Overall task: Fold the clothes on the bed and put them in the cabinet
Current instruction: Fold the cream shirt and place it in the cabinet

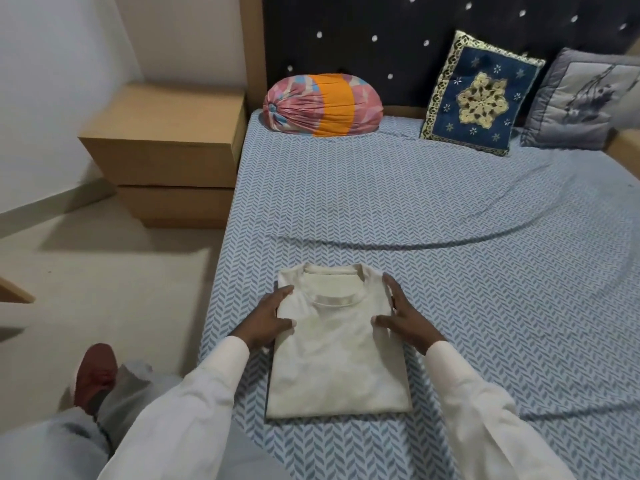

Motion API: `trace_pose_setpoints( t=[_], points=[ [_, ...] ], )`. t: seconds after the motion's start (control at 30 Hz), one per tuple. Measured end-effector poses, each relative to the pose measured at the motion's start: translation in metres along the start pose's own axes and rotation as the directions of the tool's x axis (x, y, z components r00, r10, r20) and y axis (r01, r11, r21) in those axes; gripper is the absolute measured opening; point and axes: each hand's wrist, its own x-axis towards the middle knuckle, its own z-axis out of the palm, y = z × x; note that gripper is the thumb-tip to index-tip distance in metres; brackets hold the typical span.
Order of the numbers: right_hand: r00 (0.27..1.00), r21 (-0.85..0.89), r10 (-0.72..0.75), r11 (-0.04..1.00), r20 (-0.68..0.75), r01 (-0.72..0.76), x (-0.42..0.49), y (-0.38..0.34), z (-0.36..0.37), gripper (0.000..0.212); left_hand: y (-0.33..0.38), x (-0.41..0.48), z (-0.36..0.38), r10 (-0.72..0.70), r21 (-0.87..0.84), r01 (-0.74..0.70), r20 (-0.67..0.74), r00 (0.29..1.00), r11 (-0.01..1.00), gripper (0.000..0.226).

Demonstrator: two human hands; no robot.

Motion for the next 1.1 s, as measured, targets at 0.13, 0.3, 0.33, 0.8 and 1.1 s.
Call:
trace_pose_setpoints(
  t=[0.13,0.3,0.33,0.8,1.1],
  points=[
    [0.997,-0.124,-0.02,0.992,0.072,0.029,0.003,0.0,0.0,0.082,0.001,-0.004,0.007,0.025,0.151,-0.022,-0.018,1.0,0.988,0.096],
    [0.992,-0.201,-0.002,0.979,0.128,0.028,0.0,-0.02,0.004,0.091,0.011,-0.015,0.015,0.055,0.164,-0.049,-0.036,0.998,0.985,0.105],
    [0.991,-0.235,0.003,0.972,0.134,0.029,-0.001,-0.023,0.002,0.094,0.013,-0.018,0.015,0.066,0.161,-0.059,-0.036,0.997,0.985,0.106],
    [0.979,-0.519,-0.204,0.836,0.006,0.177,-0.032,-0.12,0.09,0.097,-0.018,-0.072,-0.083,0.241,0.121,-0.228,-0.109,0.964,0.966,0.103],
    [0.967,-0.518,-0.246,0.821,0.061,0.241,-0.074,-0.269,0.179,0.092,-0.002,-0.184,-0.234,0.137,0.079,-0.125,-0.182,0.974,0.989,0.105]
  ],
)
